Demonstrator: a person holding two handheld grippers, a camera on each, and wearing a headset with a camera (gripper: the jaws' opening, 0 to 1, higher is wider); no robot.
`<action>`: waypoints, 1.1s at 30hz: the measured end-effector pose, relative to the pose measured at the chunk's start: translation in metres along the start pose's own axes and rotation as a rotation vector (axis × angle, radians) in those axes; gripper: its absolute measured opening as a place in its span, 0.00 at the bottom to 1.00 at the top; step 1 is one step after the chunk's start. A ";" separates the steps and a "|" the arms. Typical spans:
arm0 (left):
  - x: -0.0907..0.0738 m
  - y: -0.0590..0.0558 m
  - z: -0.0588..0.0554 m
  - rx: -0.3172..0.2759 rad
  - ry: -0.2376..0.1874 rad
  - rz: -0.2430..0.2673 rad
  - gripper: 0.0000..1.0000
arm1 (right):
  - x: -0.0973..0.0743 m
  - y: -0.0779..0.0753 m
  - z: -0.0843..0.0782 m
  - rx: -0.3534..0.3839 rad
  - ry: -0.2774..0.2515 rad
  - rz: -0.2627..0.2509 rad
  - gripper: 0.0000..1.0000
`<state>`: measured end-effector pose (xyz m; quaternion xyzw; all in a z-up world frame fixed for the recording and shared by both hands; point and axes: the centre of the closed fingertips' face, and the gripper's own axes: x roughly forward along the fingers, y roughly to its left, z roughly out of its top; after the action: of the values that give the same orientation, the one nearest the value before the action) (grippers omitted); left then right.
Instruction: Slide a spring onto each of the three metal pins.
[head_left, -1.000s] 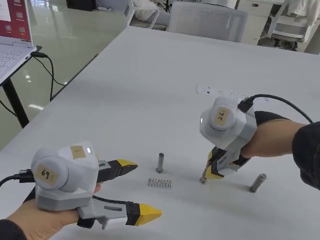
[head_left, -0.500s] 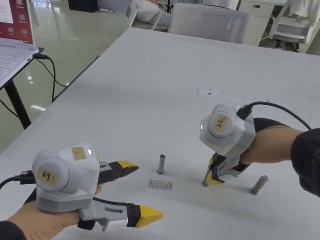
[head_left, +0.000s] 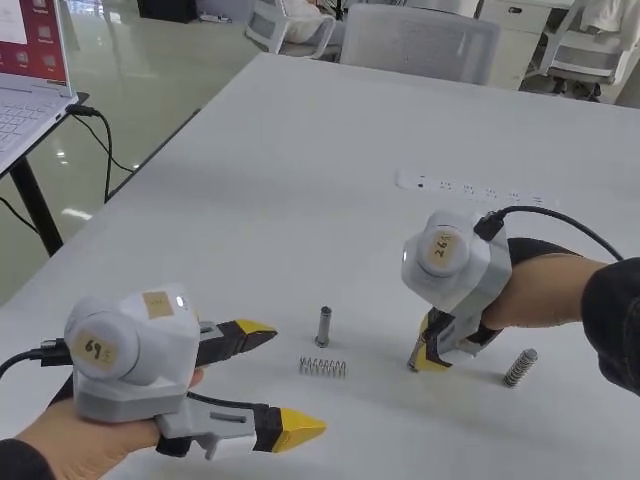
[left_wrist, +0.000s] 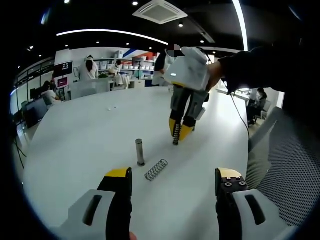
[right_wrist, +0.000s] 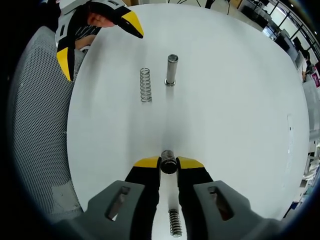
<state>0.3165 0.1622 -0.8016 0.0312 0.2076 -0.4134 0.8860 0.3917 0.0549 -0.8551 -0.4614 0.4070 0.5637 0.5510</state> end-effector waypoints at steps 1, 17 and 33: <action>0.000 0.000 0.000 0.000 0.000 0.000 0.66 | 0.000 0.000 0.000 -0.001 0.000 0.000 0.14; 0.000 0.000 0.000 -0.002 -0.002 0.001 0.66 | -0.002 -0.001 0.002 0.005 -0.022 0.003 0.24; 0.000 0.000 0.001 0.002 -0.002 0.001 0.66 | -0.007 -0.001 0.010 0.002 -0.048 -0.004 0.26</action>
<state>0.3170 0.1622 -0.8012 0.0319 0.2062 -0.4131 0.8865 0.3916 0.0633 -0.8458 -0.4480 0.3935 0.5732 0.5620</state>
